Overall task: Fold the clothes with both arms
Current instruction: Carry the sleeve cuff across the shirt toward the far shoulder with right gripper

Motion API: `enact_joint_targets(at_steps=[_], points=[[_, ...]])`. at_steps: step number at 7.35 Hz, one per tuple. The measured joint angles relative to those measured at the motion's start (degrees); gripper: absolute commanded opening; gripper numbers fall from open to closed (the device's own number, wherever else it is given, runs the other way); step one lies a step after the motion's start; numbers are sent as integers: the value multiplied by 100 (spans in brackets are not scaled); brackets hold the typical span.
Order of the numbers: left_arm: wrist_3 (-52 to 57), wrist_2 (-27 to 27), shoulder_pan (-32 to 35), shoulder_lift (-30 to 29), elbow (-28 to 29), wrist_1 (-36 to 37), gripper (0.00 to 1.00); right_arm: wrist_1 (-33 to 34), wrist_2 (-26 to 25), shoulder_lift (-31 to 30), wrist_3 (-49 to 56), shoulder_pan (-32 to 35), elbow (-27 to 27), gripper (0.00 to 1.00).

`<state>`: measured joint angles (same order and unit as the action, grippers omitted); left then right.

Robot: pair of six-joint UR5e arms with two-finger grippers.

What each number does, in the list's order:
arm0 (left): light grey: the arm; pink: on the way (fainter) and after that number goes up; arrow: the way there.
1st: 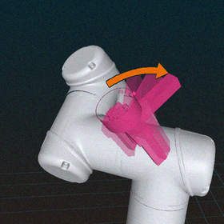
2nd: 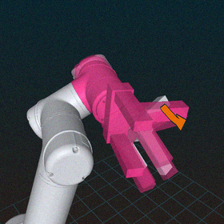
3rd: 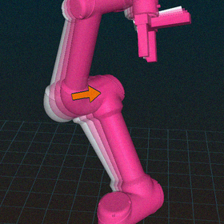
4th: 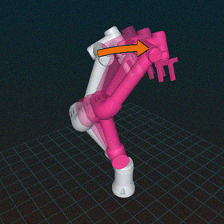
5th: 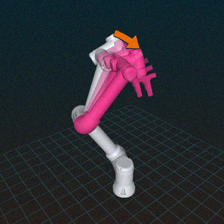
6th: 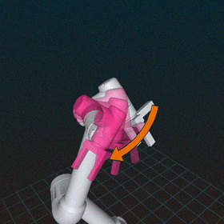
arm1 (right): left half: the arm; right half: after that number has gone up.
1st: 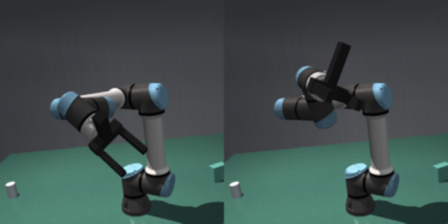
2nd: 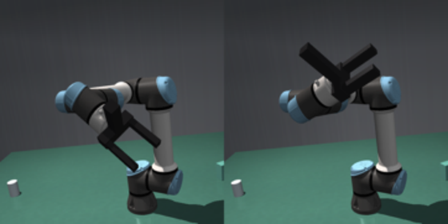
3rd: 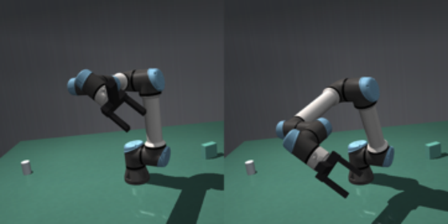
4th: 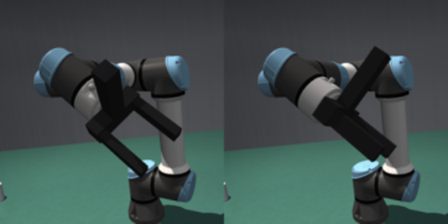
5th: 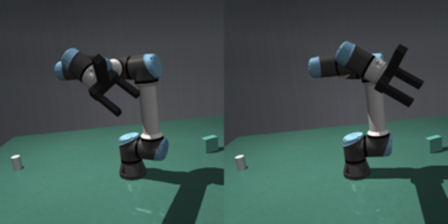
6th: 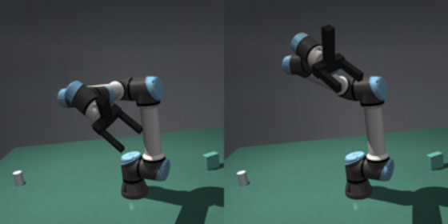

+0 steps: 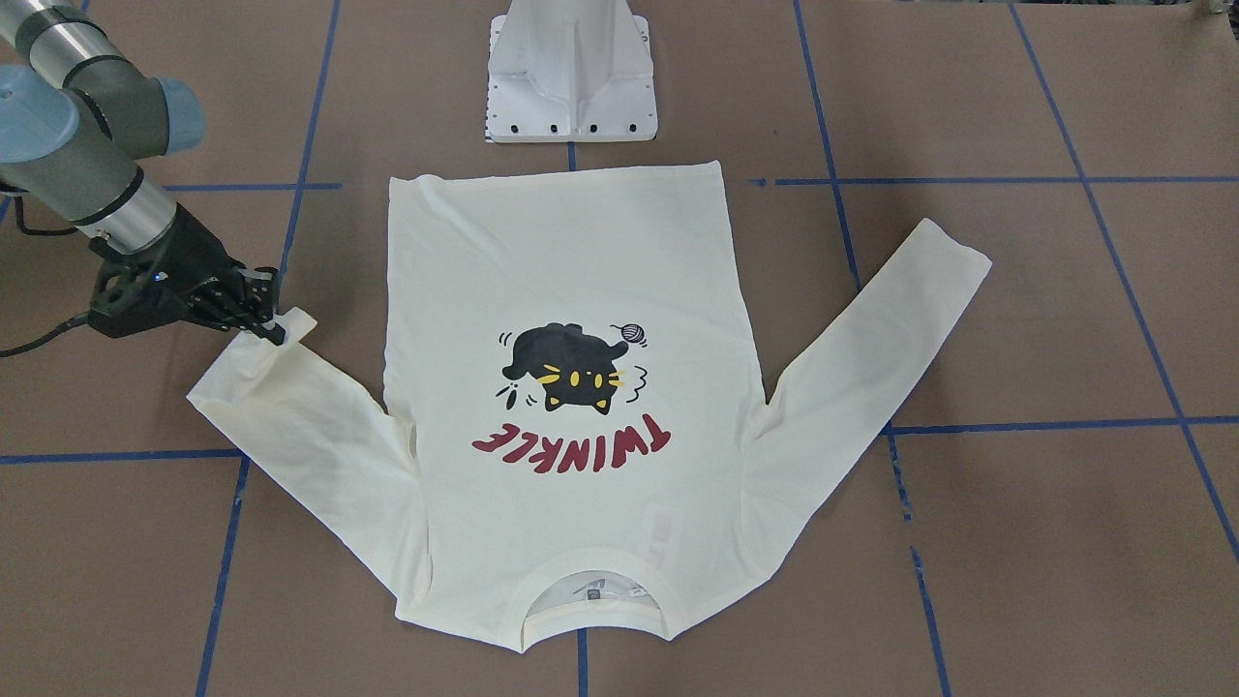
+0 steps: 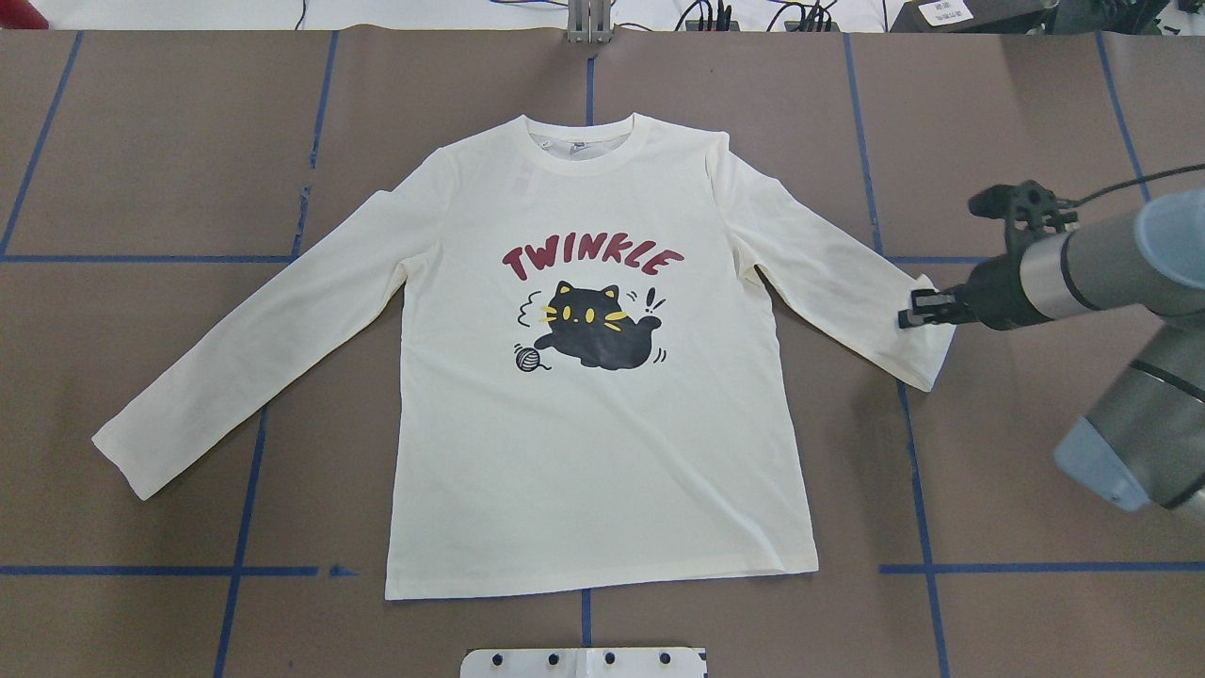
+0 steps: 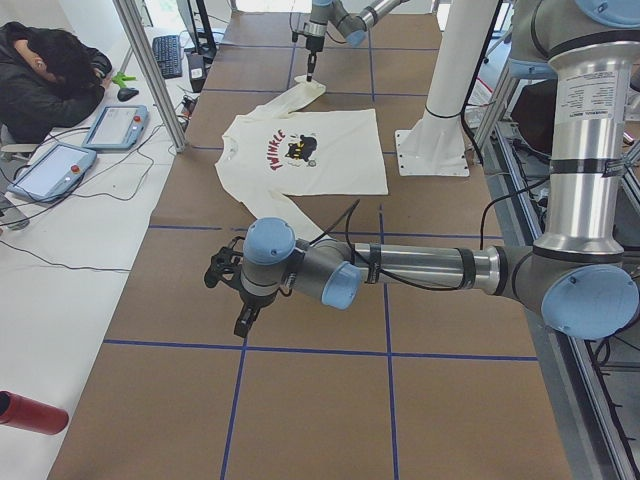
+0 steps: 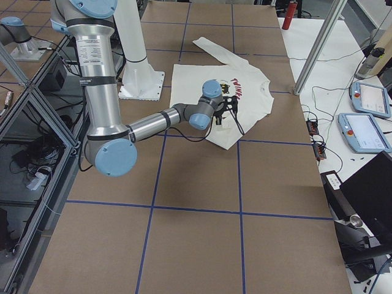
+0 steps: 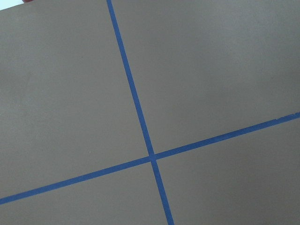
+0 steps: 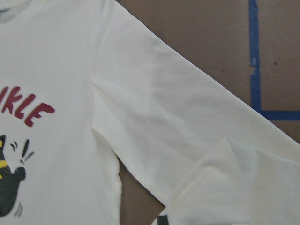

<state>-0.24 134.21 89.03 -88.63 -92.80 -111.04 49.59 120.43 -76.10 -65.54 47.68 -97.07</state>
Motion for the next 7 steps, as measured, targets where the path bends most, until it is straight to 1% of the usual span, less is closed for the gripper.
enact_joint_targets(at_steps=[2,4,5,6,7], points=[[-27,0,5,12,-35,-5,100,5,-25,1875,-405,49,1093,0],[-37,0,8,16,-47,1,100,-18,-43,3849,-485,-2,2591,0],[-37,0,9,18,-49,2,100,-53,-154,4654,-483,-181,3337,0],[-38,0,9,20,-38,1,100,-129,-465,5119,-473,-505,3837,0],[-38,0,9,21,-25,-1,100,-248,-846,5308,-445,-868,4183,0]])
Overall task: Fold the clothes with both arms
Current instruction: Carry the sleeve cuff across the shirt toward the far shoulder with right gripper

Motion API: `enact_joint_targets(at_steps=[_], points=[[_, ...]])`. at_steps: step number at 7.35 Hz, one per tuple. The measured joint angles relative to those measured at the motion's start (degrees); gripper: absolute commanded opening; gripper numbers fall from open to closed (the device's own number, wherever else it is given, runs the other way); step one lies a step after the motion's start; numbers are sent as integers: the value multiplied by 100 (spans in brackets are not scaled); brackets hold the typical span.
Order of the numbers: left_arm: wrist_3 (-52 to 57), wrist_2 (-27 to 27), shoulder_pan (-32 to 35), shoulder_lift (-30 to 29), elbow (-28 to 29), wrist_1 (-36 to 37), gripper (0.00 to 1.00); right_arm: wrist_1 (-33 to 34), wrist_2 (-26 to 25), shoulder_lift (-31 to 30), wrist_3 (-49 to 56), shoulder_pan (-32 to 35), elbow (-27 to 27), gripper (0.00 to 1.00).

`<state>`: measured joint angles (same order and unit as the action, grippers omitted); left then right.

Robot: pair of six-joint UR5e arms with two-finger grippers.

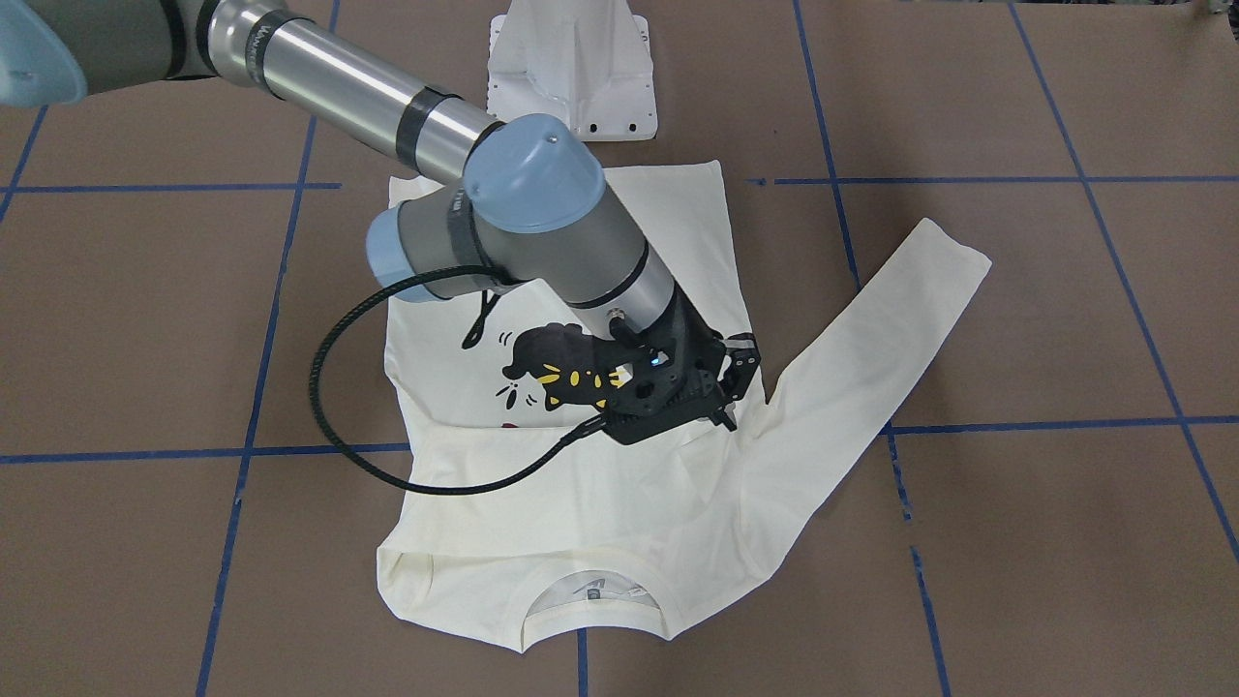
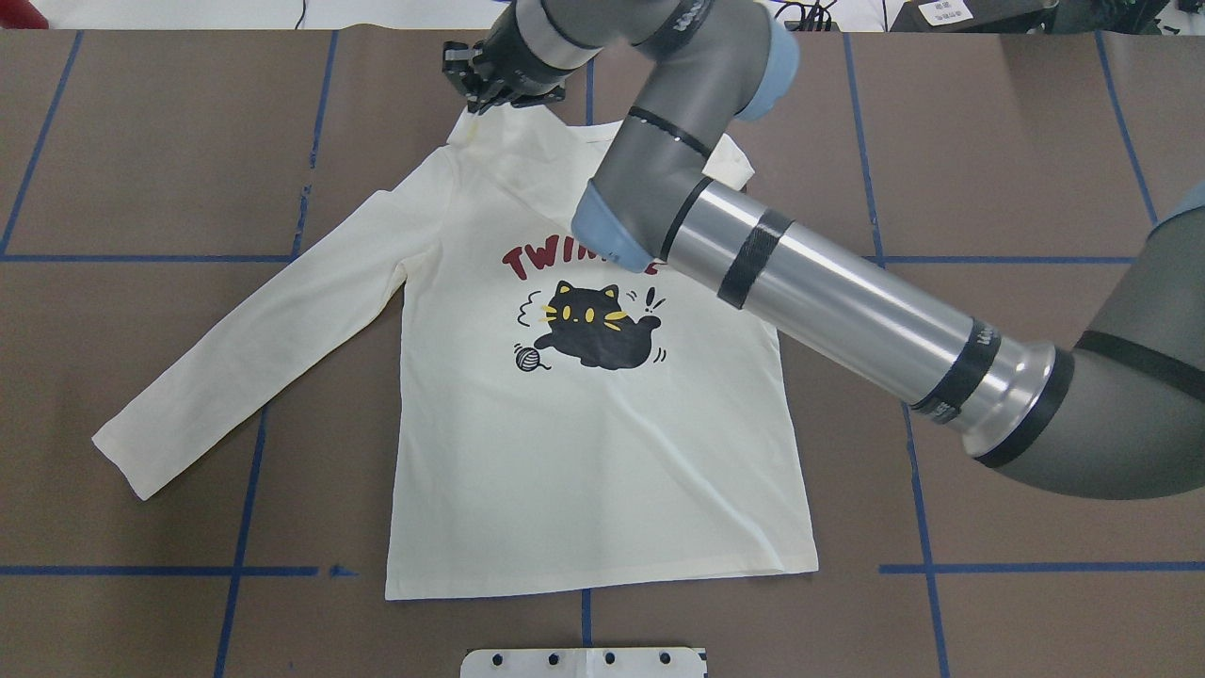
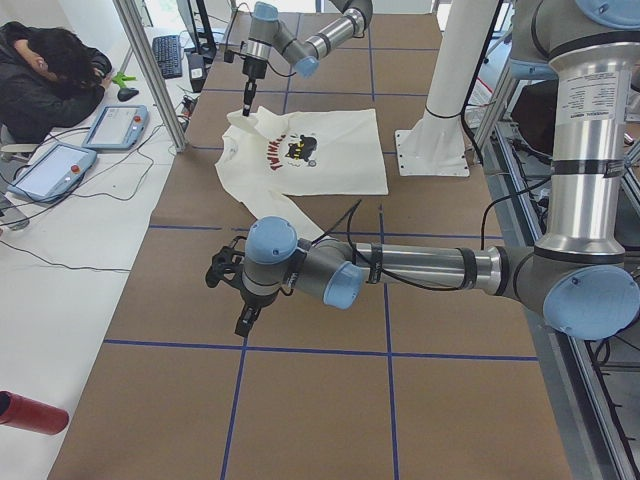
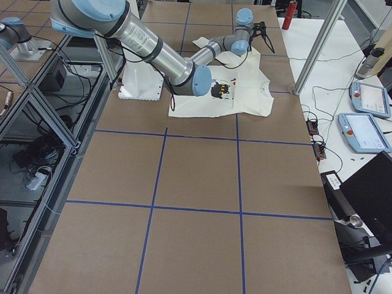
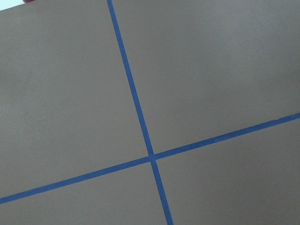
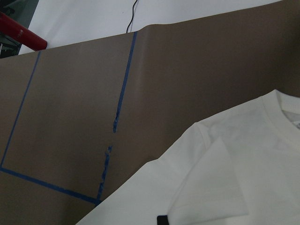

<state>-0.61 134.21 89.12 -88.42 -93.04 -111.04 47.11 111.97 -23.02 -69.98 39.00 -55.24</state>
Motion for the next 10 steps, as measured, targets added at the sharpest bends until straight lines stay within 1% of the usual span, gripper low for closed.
enact_joint_targets(at_steps=[1,2,5,7,8,9,10], points=[[-2,0,0,0,2,2,100,-121,-285,72,43,-284,281,0],[-4,0,0,0,10,1,100,-195,-465,145,67,-438,460,99],[7,0,-5,-5,58,-4,100,-244,-992,493,79,-733,731,100],[-114,-6,-11,-23,84,-15,100,-195,-1149,528,42,-810,746,100],[-699,-24,-84,-27,63,-207,100,6,-1145,520,-16,-805,705,100],[-1625,-85,-290,68,49,-716,100,441,-1071,449,-43,-765,498,100],[-2648,-215,-617,299,26,-1429,100,1188,-873,274,-4,-638,35,100]])
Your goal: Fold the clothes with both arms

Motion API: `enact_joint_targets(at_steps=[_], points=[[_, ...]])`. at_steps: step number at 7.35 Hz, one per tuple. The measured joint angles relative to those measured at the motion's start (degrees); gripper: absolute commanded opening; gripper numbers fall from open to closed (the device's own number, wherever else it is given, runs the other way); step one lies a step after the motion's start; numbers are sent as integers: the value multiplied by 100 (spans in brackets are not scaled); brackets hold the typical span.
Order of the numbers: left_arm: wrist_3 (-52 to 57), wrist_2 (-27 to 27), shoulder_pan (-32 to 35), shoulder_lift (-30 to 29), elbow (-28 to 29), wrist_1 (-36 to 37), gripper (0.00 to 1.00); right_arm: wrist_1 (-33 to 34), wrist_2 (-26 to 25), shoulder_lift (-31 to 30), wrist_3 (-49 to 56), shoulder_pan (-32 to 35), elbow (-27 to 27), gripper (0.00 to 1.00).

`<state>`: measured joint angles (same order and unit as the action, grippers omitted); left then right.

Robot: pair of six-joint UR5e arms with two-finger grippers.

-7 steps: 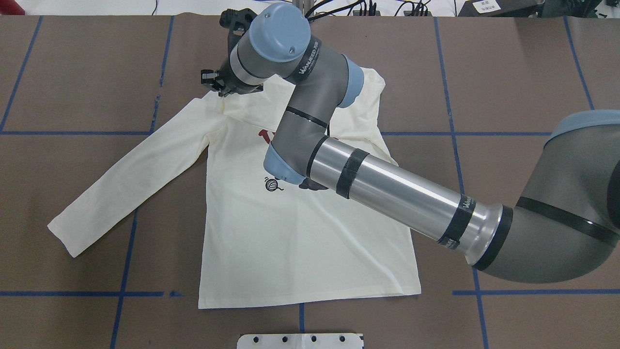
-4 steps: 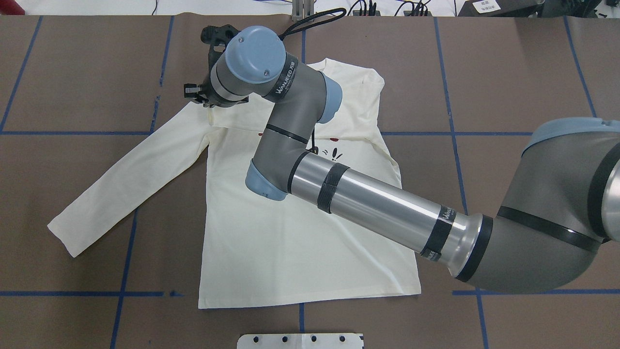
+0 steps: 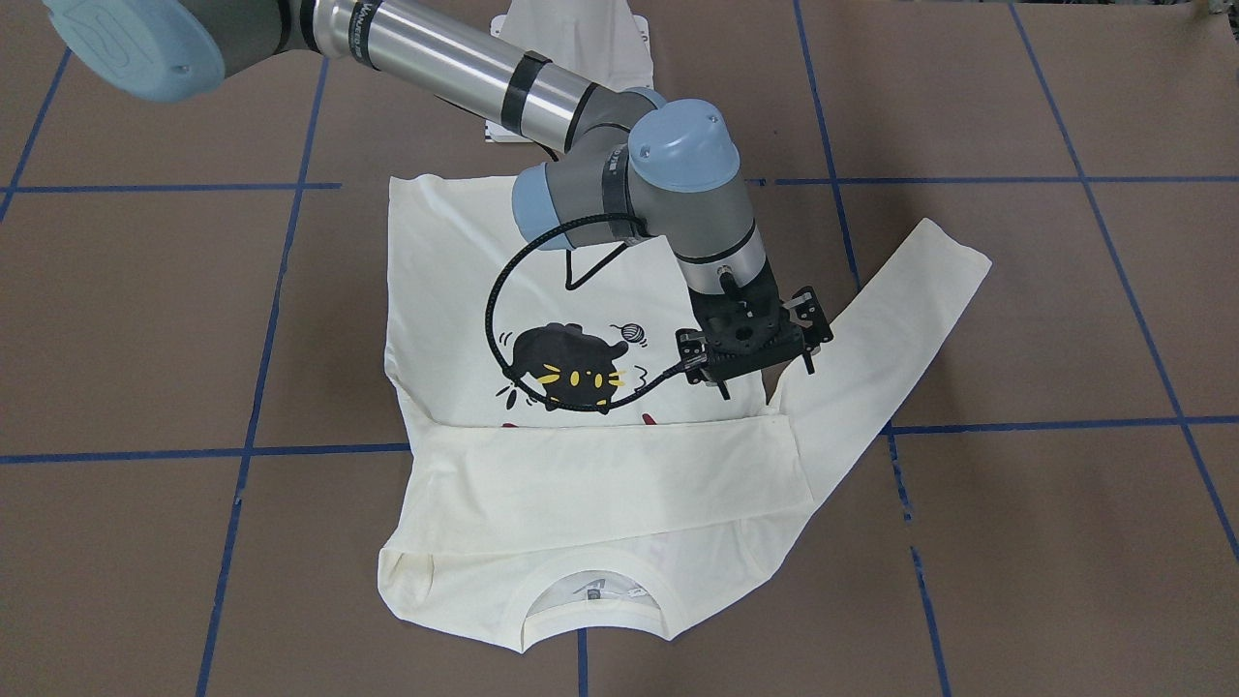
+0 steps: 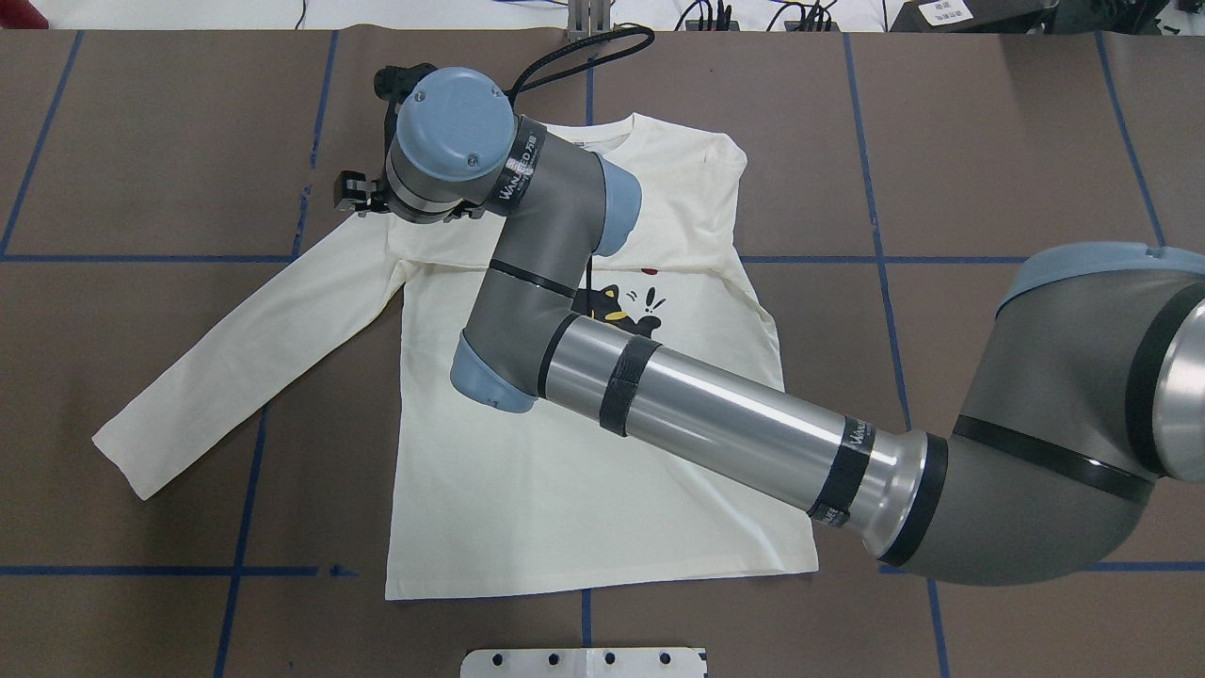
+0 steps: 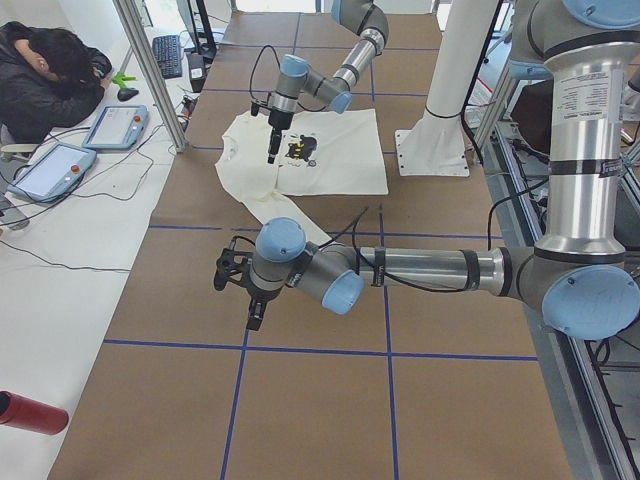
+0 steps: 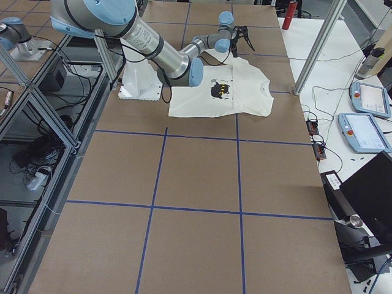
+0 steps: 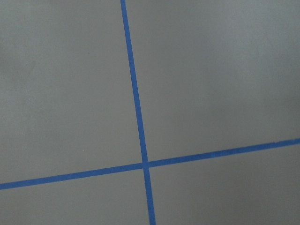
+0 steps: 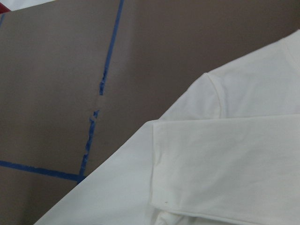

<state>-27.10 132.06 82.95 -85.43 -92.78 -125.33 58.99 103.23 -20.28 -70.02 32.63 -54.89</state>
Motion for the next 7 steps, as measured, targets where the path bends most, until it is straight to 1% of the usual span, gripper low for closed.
enact_joint_targets(at_steps=[1,2,3,4,5,6,7], points=[[-1118,-219,-430,304,-133,-677,100,914,343,-261,155,238,-583,100],[-2149,-508,-919,652,-454,-1102,100,1696,694,-626,424,530,-1169,100],[-3140,-894,-1514,1021,-934,-1295,100,2386,914,-1103,879,797,-1802,100],[-4136,-1397,-2234,1330,-1416,-1354,100,3032,1006,-1604,1483,1024,-2440,100],[-5181,-2087,-3146,1519,-1761,-1310,100,3538,1059,-2128,2088,1261,-3052,100],[-6059,-2805,-4069,1602,-1940,-1143,100,3796,1199,-2677,2578,1505,-3567,100],[-6577,-3314,-4706,1630,-2040,-924,100,3888,1408,-3090,2874,1708,-3884,100]])
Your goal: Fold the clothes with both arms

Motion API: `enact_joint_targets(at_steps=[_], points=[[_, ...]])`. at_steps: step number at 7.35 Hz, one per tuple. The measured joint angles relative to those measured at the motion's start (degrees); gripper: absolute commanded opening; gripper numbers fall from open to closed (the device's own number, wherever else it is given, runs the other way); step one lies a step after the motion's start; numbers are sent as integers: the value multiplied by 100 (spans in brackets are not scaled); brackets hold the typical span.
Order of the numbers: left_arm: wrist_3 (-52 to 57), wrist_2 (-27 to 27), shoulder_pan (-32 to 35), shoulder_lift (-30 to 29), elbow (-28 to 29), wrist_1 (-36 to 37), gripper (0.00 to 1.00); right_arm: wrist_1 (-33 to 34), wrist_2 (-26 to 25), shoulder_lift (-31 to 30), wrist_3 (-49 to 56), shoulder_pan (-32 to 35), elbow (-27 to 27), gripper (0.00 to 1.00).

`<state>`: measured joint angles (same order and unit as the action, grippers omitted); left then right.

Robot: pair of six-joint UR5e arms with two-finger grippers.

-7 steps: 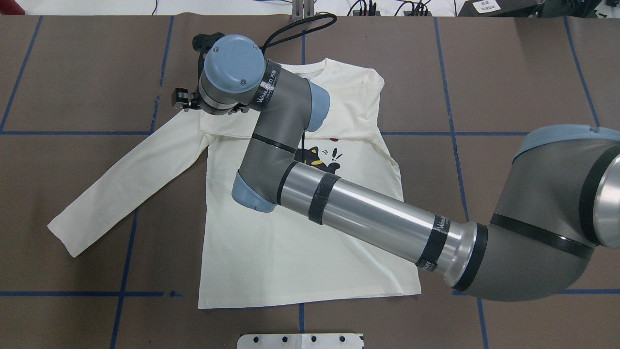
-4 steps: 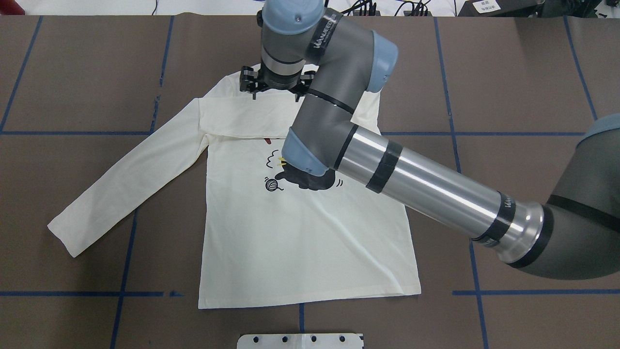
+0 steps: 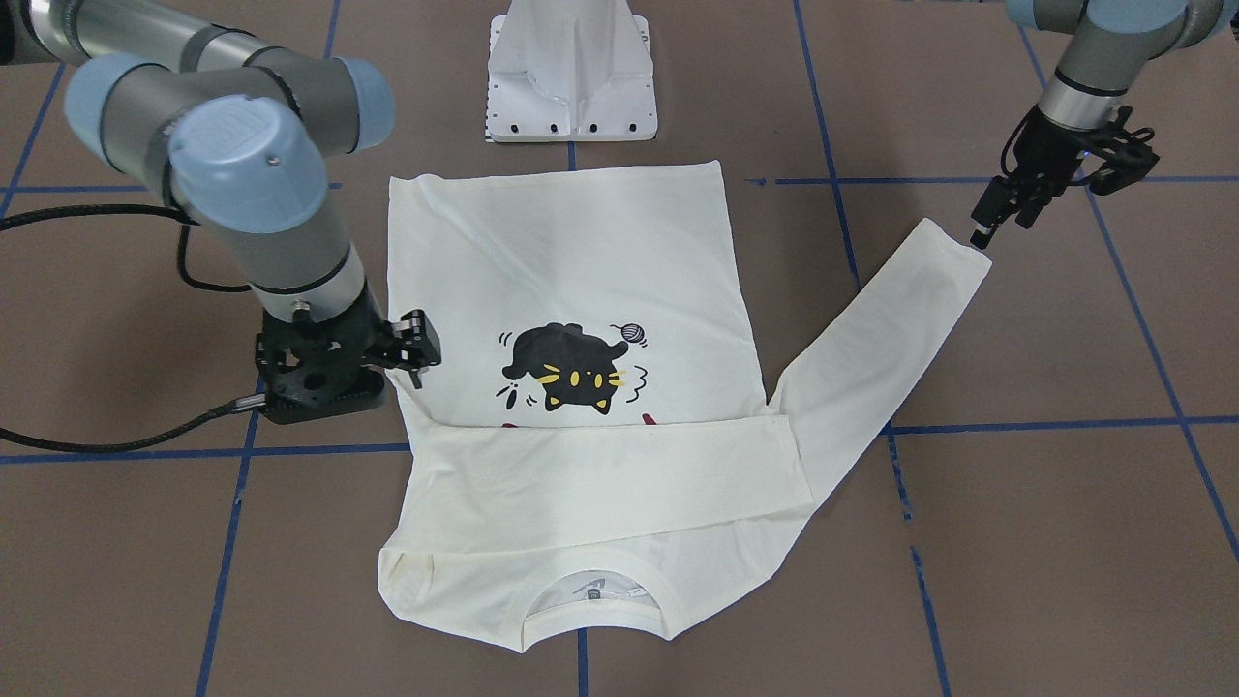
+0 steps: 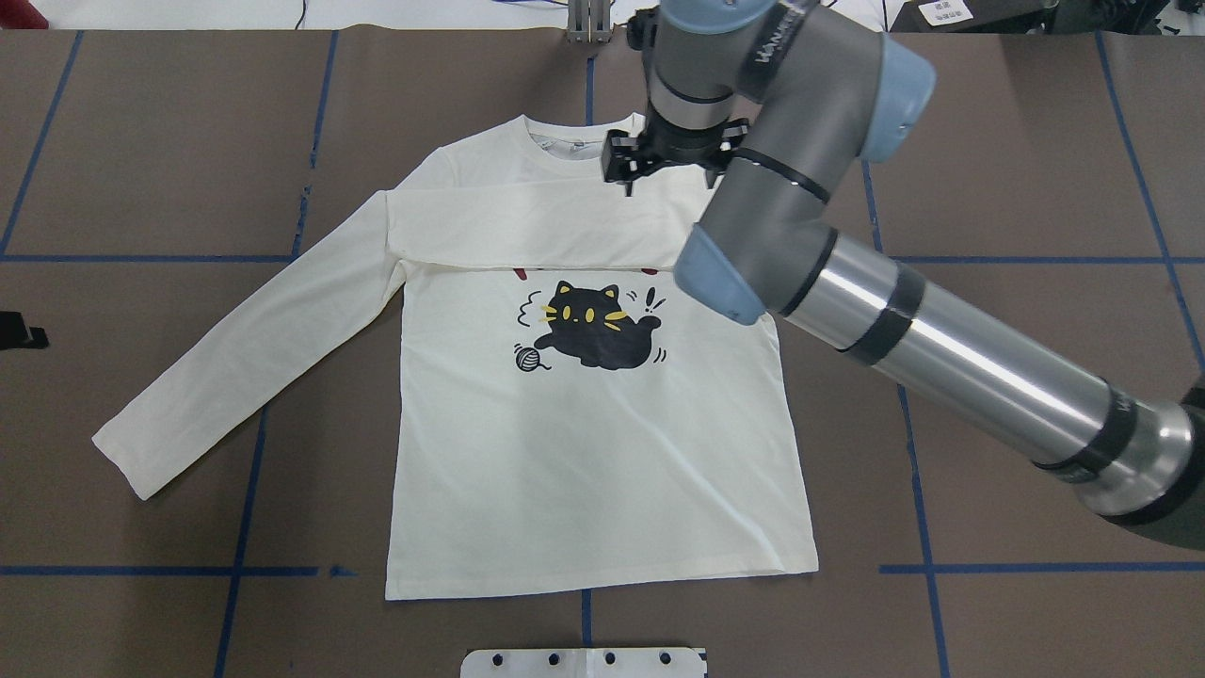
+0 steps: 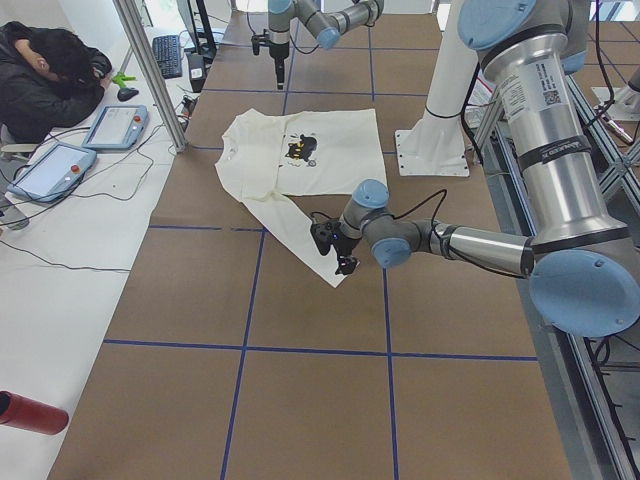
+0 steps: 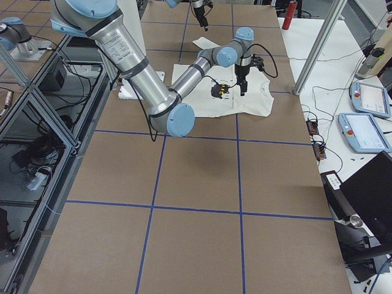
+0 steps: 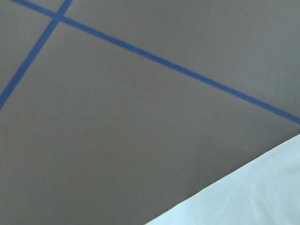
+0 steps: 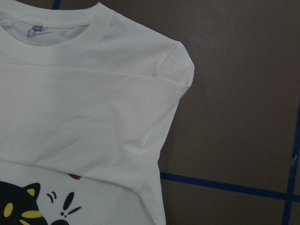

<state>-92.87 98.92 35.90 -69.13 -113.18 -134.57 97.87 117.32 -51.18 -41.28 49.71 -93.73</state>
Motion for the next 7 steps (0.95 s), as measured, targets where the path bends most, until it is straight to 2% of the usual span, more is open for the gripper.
enact_joint_targets(at_steps=[3,7], points=[[-317,-629,-701,-29,-35,612,99,2,239,-457,191,188,-268,100],[-320,-715,-833,-282,270,712,98,-4,248,-492,176,195,-284,100]])
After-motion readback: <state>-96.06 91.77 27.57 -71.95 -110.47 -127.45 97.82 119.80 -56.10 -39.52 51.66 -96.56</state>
